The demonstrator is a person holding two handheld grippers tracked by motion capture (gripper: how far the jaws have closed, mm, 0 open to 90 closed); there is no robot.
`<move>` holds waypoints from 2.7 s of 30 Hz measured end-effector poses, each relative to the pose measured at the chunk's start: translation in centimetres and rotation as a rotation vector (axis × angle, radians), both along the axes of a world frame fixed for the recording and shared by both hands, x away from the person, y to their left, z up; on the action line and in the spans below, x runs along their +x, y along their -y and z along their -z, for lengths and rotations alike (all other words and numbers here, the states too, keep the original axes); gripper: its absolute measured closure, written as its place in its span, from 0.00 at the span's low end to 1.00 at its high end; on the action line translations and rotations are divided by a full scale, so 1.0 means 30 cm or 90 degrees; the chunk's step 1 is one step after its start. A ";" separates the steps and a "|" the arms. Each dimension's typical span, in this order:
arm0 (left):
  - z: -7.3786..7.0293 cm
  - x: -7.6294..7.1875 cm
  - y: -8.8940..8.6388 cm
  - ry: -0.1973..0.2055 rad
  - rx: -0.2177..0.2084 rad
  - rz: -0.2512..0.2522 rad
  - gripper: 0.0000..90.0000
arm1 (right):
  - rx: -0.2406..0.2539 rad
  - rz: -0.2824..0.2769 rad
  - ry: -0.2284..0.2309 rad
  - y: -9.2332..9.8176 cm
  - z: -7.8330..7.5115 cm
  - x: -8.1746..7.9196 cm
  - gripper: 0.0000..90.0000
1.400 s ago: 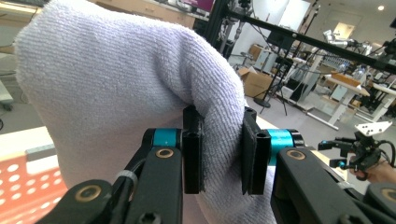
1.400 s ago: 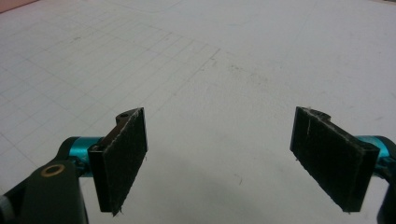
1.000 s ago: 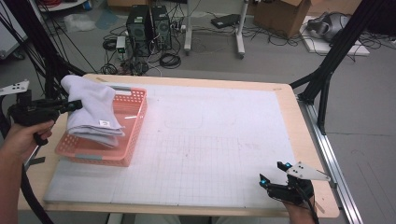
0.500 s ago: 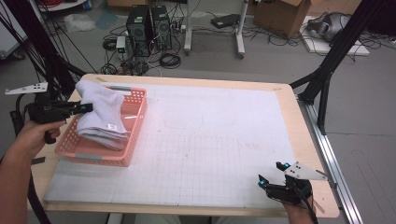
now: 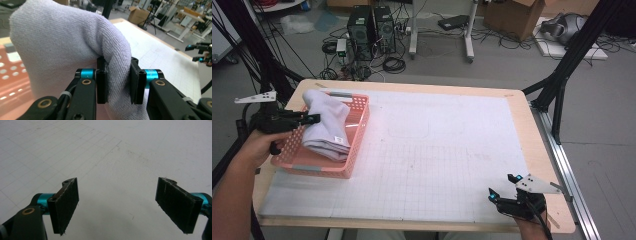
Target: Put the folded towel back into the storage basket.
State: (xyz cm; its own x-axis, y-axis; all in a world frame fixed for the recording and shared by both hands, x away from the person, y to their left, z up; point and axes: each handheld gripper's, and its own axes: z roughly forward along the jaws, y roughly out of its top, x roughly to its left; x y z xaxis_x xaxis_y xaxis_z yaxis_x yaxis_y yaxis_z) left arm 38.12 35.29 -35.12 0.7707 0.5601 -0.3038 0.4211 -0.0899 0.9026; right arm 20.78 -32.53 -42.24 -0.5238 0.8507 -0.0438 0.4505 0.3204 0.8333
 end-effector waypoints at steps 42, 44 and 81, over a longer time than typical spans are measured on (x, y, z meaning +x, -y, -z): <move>0.092 0.039 0.144 -0.191 0.340 -0.320 0.43 | 0.007 0.003 0.004 0.009 -0.008 -0.007 0.20; 0.116 0.049 0.155 -0.202 0.352 -0.326 0.40 | 0.008 0.004 0.001 0.010 -0.007 -0.009 0.20; -0.034 -0.134 0.258 0.098 -0.002 -0.261 0.24 | 0.030 0.004 0.013 0.009 -0.017 -0.001 0.20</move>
State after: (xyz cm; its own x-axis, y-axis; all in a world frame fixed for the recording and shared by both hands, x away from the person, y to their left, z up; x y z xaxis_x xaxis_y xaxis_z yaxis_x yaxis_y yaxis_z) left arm 34.10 27.57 -34.09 0.5208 0.8285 -0.2056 0.2825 0.0600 0.9574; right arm 20.75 -32.81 -41.72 -0.5182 0.8552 -0.0136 0.4353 0.2774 0.8565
